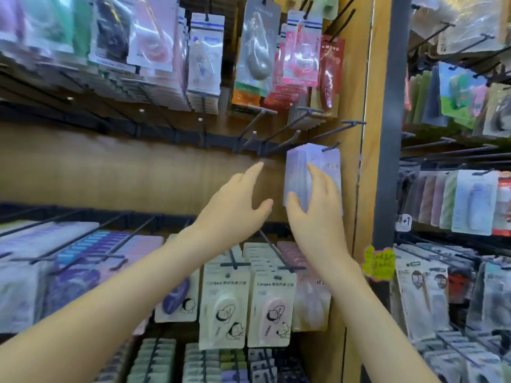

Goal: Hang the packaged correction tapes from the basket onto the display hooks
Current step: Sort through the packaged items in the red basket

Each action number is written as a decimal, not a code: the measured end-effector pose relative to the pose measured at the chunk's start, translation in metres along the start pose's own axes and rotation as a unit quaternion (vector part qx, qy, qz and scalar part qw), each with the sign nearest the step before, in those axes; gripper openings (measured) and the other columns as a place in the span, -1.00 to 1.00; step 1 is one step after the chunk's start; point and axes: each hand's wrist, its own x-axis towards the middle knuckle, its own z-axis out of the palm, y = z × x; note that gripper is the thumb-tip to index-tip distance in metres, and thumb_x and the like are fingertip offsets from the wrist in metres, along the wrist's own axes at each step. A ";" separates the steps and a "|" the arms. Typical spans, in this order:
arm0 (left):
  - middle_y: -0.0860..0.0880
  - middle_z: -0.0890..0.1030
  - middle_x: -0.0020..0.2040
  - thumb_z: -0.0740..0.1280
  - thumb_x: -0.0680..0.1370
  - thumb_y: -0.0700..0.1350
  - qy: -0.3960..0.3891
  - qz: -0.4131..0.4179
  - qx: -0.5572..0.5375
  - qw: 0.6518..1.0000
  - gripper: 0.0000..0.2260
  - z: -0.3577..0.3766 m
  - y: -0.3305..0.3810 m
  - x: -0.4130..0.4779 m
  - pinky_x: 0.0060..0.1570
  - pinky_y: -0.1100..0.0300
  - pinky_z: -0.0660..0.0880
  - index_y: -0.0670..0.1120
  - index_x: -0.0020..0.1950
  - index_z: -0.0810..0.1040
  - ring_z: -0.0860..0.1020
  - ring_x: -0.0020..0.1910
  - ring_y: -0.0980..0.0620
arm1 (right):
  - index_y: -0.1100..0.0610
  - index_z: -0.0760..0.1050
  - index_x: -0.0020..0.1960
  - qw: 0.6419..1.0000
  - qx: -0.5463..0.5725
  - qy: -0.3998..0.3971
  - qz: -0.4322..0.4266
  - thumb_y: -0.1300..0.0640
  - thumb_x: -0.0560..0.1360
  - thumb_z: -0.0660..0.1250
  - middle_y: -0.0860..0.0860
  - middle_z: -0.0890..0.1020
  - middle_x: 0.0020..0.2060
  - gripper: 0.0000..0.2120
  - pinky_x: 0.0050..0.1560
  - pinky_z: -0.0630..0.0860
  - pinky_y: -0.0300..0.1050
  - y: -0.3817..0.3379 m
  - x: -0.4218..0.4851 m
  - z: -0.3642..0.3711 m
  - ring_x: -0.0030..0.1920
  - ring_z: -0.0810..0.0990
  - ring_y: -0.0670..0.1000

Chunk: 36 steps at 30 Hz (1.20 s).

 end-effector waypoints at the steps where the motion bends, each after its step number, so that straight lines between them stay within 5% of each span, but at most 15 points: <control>1: 0.02 0.38 0.41 0.28 0.58 0.01 0.019 0.004 -0.004 1.000 -0.43 -0.010 -0.010 -0.023 0.19 0.25 0.34 0.07 0.54 0.13 0.40 0.32 0.09 | 0.09 0.19 0.50 0.999 0.033 -0.019 -0.015 0.11 0.58 0.23 -0.04 0.29 0.41 -0.49 0.36 0.10 -0.29 -0.016 -0.017 0.007 0.43 0.21 -0.08; 4: 0.07 0.48 0.26 0.24 0.58 -0.01 0.058 0.028 -0.001 0.998 -0.59 -0.048 -0.044 -0.090 0.20 0.23 0.42 0.01 0.43 0.34 0.44 0.21 0.18 | 0.10 0.32 0.42 0.989 0.107 -0.068 -0.077 0.16 0.57 0.25 -0.09 0.38 0.24 -0.58 0.28 0.26 -0.32 -0.067 -0.065 0.037 0.31 0.34 -0.12; 8: 0.16 0.48 0.19 0.20 0.54 0.02 0.056 -0.024 0.022 0.998 -0.64 -0.111 -0.101 -0.194 0.12 0.48 0.34 0.05 0.34 0.39 0.43 0.14 0.38 | 0.18 0.41 0.32 0.968 0.183 -0.126 -0.114 0.14 0.51 0.21 0.01 0.49 0.18 -0.61 0.24 0.31 -0.29 -0.146 -0.133 0.098 0.22 0.42 -0.08; 14: 0.05 0.54 0.10 0.27 0.47 -0.14 0.011 -0.244 0.076 0.967 -0.66 -0.224 -0.208 -0.361 0.03 0.27 0.40 -0.10 0.25 0.48 0.53 0.08 0.08 | 0.27 0.48 0.20 0.896 0.286 -0.332 -0.070 0.21 0.50 0.25 0.15 0.53 0.11 -0.70 0.20 0.37 -0.10 -0.296 -0.271 0.224 0.17 0.48 0.10; 22: -0.14 0.61 0.08 0.31 0.54 -0.16 -0.042 -0.584 0.129 0.801 -0.72 -0.311 -0.360 -0.607 0.00 0.06 0.51 -0.18 0.24 0.48 0.59 -0.06 -0.11 | 0.19 0.40 0.32 0.753 0.247 -0.610 -0.020 0.20 0.56 0.24 0.10 0.44 0.24 -0.66 0.22 0.27 -0.17 -0.392 -0.493 0.384 0.27 0.40 0.07; 25: -0.19 0.58 0.18 0.29 0.56 -0.18 -0.086 -0.681 0.115 0.718 -0.67 -0.315 -0.414 -0.694 0.07 0.12 0.42 -0.20 0.32 0.44 0.58 0.08 -0.15 | 0.24 0.40 0.32 0.697 0.209 -0.686 0.004 0.25 0.53 0.25 0.17 0.47 0.20 -0.64 0.19 0.29 -0.11 -0.401 -0.576 0.448 0.24 0.44 0.15; 31: -0.27 0.53 0.14 0.26 0.57 -0.14 -0.143 -0.790 0.138 0.580 -0.65 -0.311 -0.504 -0.882 0.06 0.00 0.43 -0.15 0.35 0.41 0.53 0.10 -0.28 | 0.22 0.40 0.32 0.578 0.134 -0.803 0.055 0.28 0.52 0.26 0.20 0.52 0.18 -0.63 0.16 0.34 -0.06 -0.402 -0.745 0.568 0.23 0.48 0.21; 36: -0.31 0.46 0.19 0.29 0.52 -0.31 -0.099 -0.840 0.059 0.529 -0.54 -0.261 -0.566 -1.037 -0.01 0.15 0.44 -0.04 0.39 0.37 0.53 0.05 -0.22 | 0.26 0.30 0.42 0.494 0.083 -0.865 0.025 0.37 0.52 0.25 0.18 0.41 0.36 -0.52 0.28 0.14 -0.34 -0.376 -0.909 0.627 0.39 0.36 0.13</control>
